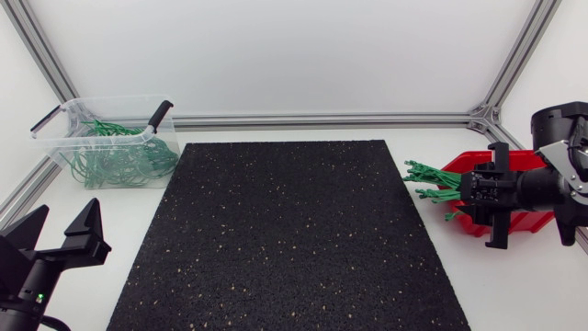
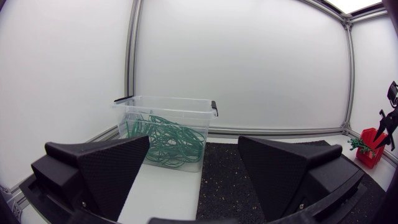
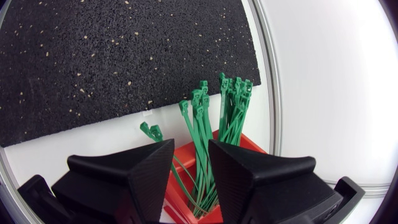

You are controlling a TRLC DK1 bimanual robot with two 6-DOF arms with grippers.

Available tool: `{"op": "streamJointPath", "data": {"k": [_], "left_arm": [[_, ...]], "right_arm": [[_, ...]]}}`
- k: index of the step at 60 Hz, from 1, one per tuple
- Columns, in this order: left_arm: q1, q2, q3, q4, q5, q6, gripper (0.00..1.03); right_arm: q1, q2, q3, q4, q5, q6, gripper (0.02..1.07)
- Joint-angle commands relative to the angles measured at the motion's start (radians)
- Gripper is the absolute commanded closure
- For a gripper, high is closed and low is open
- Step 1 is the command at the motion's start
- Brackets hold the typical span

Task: Take a green cable tie from the red box, thread the tail through the head to close it, then place it in the transparent bin on the left.

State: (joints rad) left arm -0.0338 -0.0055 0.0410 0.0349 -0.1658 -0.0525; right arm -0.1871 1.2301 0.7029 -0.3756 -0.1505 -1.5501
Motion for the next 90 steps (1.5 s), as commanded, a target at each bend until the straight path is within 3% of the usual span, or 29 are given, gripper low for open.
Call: {"op": "streamJointPath", "data": {"k": [1,19,31,45,61,63,90], "left_arm": [[0.006,0.015,-0.041,-0.018,-0.001,-0.012,0.04],[0.009,0.015,-0.041,-0.018,-0.001,-0.012,0.04],[0.005,0.015,-0.041,-0.018,-0.001,-0.012,0.04],[0.003,0.015,-0.041,-0.018,-0.001,-0.012,0.04],[0.008,0.016,-0.041,-0.018,-0.001,-0.012,0.04],[0.008,0.015,-0.041,-0.018,-0.001,-0.012,0.04],[0.008,0.016,-0.041,-0.02,-0.001,-0.012,0.04]], "right_arm": [[-0.026,-0.015,-0.029,-0.026,0.0,-0.054,0.53],[-0.041,0.011,-0.075,0.009,0.016,-0.097,0.54],[-0.041,0.057,-0.072,0.056,0.023,-0.096,0.79],[-0.038,0.101,-0.045,0.081,0.025,-0.077,0.81],[-0.017,0.111,-0.006,0.05,0.037,-0.062,0.95],[-0.017,0.108,0.007,0.023,0.026,-0.059,1.01],[-0.034,0.123,0.049,0.038,-0.008,-0.008,1.0]]}}
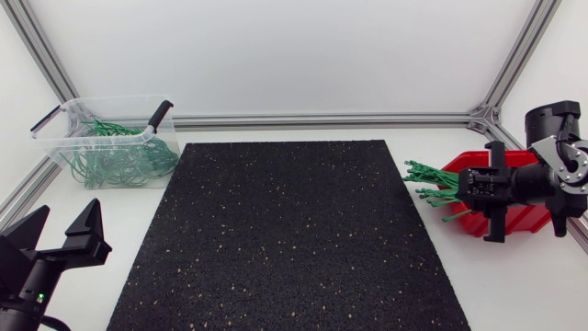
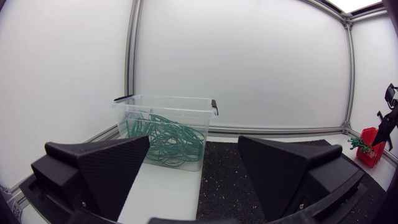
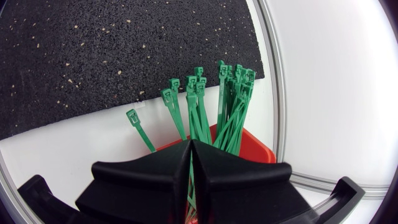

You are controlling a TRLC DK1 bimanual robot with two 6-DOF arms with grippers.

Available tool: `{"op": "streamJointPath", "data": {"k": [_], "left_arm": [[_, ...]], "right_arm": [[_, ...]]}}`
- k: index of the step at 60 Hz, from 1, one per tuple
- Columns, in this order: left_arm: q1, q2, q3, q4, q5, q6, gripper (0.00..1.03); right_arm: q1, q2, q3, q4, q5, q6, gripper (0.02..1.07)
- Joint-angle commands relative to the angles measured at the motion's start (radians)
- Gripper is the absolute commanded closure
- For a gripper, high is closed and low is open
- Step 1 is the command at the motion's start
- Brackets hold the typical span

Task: Take a green cable tie from the red box, thread the tail through the head to close it, then place it in the transparent bin on the left.

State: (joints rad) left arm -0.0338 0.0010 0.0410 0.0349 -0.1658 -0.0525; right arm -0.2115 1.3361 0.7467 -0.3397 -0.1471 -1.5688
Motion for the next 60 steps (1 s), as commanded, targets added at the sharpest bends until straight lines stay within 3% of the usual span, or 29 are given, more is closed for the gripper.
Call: {"op": "streamJointPath", "data": {"k": [1,5,9,14,19,40,51,60], "left_arm": [[0.008,0.01,-0.041,-0.018,-0.001,-0.012,0.04],[0.006,0.01,-0.041,-0.018,-0.001,-0.012,0.04],[0.006,0.01,-0.041,-0.018,-0.001,-0.012,0.04],[0.008,0.01,-0.041,-0.018,-0.001,-0.012,0.04],[0.008,0.01,-0.041,-0.018,-0.001,-0.012,0.04],[0.009,0.01,-0.041,-0.018,-0.001,-0.012,0.04],[0.009,0.01,-0.041,-0.02,0.0,-0.012,0.04],[0.009,0.01,-0.041,-0.02,0.002,-0.012,0.04]], "right_arm": [[-0.011,0.017,0.002,0.005,-0.009,0.009,0.98],[-0.016,0.014,-0.015,0.01,-0.008,-0.004,0.86],[-0.02,-0.002,-0.033,0.019,-0.008,-0.01,0.6],[-0.026,-0.025,-0.049,0.019,-0.006,-0.023,0.46],[-0.032,-0.048,-0.064,0.019,-0.006,-0.039,0.4],[-0.037,-0.08,-0.142,0.03,-0.005,-0.092,0.41],[-0.034,-0.066,-0.167,0.074,0.0,-0.097,0.7],[-0.032,-0.057,-0.176,0.09,0.0,-0.1,0.76]]}}
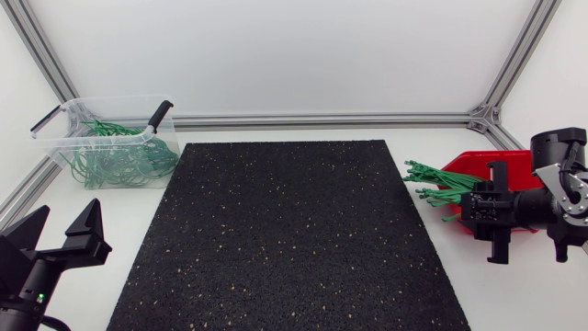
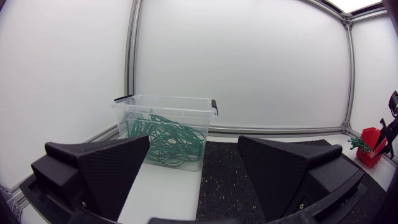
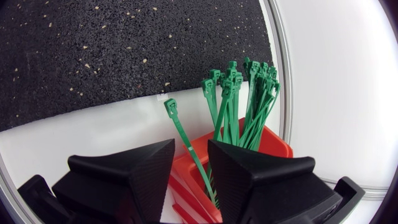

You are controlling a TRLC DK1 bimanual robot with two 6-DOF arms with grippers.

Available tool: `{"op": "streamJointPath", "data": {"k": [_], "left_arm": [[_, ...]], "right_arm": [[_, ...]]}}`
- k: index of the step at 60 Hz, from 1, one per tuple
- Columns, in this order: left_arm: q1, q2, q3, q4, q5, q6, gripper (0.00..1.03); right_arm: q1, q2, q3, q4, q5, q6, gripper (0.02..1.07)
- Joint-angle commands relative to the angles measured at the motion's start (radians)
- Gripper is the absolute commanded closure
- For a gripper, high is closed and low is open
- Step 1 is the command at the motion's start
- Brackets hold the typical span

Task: Take a green cable tie from the red box, thread the tail through the head to close it, then place it in the transparent bin on the left.

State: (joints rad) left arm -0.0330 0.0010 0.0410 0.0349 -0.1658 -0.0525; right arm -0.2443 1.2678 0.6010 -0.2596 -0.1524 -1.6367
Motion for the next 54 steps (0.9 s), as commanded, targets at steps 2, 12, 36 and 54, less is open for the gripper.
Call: {"op": "streamJointPath", "data": {"k": [2,12,36,54], "left_arm": [[0.008,0.01,-0.041,-0.02,0.002,-0.012,0.04],[0.008,0.01,-0.041,-0.02,0.002,-0.012,0.04],[0.007,0.011,-0.041,-0.021,0.005,-0.012,0.04],[0.004,0.011,-0.041,-0.021,0.006,-0.012,0.04]], "right_arm": [[0.0,0.012,-0.033,0.013,0.005,-0.032,0.76],[0.008,0.027,-0.055,0.049,0.011,-0.034,0.76],[0.03,0.038,-0.075,0.115,0.024,-0.038,0.98],[0.046,-0.031,-0.029,0.046,0.031,-0.018,1.01]]}}
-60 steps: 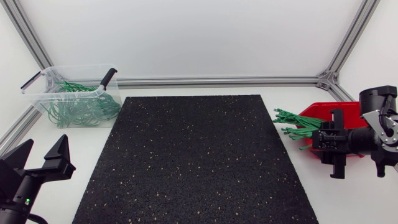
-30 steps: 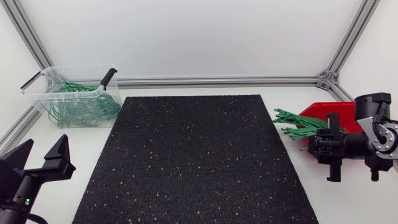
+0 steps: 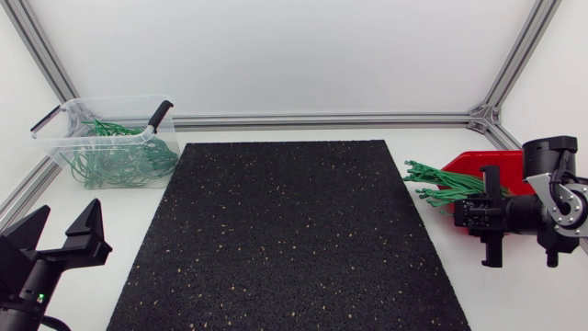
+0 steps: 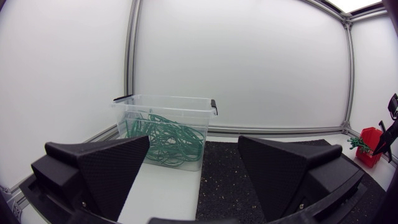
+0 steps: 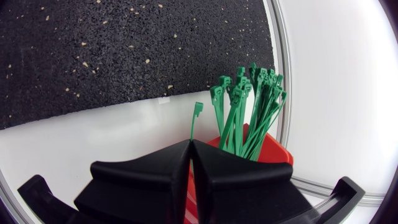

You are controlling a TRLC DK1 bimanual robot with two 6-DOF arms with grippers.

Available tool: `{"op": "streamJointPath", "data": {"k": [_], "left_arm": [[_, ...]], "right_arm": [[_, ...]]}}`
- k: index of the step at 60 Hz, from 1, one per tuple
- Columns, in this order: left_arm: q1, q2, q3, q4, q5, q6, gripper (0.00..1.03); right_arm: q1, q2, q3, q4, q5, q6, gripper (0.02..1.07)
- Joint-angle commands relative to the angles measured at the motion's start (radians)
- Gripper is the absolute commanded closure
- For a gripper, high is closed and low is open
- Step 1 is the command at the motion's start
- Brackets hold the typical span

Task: Take a green cable tie from the red box, thread the tail through the head to close it, then place it in the transparent bin on the left.

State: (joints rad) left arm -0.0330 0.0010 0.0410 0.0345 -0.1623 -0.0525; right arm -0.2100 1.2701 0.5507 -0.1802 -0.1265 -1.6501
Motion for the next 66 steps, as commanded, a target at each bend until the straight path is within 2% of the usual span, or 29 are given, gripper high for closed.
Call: {"op": "streamJointPath", "data": {"k": [1,24,34,43,51,56,66], "left_arm": [[0.004,0.011,-0.041,-0.021,0.003,-0.012,0.04],[0.005,0.011,-0.041,-0.021,0.003,-0.012,0.04],[0.004,0.013,-0.041,-0.019,0.004,-0.012,0.04],[0.007,0.013,-0.041,-0.021,0.004,-0.012,0.04],[0.01,0.013,-0.041,-0.019,0.004,-0.012,0.04],[0.01,0.014,-0.041,-0.021,0.004,-0.012,0.04],[0.008,0.027,-0.041,-0.021,0.007,-0.012,0.04]], "right_arm": [[0.014,-0.038,0.026,-0.039,0.005,-0.002,1.01],[0.054,-0.179,0.173,-0.223,-0.051,0.13,1.01],[0.096,-0.261,0.236,-0.222,-0.051,0.231,1.01],[0.164,-0.31,0.268,-0.217,0.016,0.323,1.01],[0.21,-0.396,0.253,-0.251,0.024,0.3,1.01],[0.262,-0.42,0.245,-0.324,0.033,0.299,1.01],[0.423,-0.442,0.207,-0.407,0.12,0.366,1.01]]}}
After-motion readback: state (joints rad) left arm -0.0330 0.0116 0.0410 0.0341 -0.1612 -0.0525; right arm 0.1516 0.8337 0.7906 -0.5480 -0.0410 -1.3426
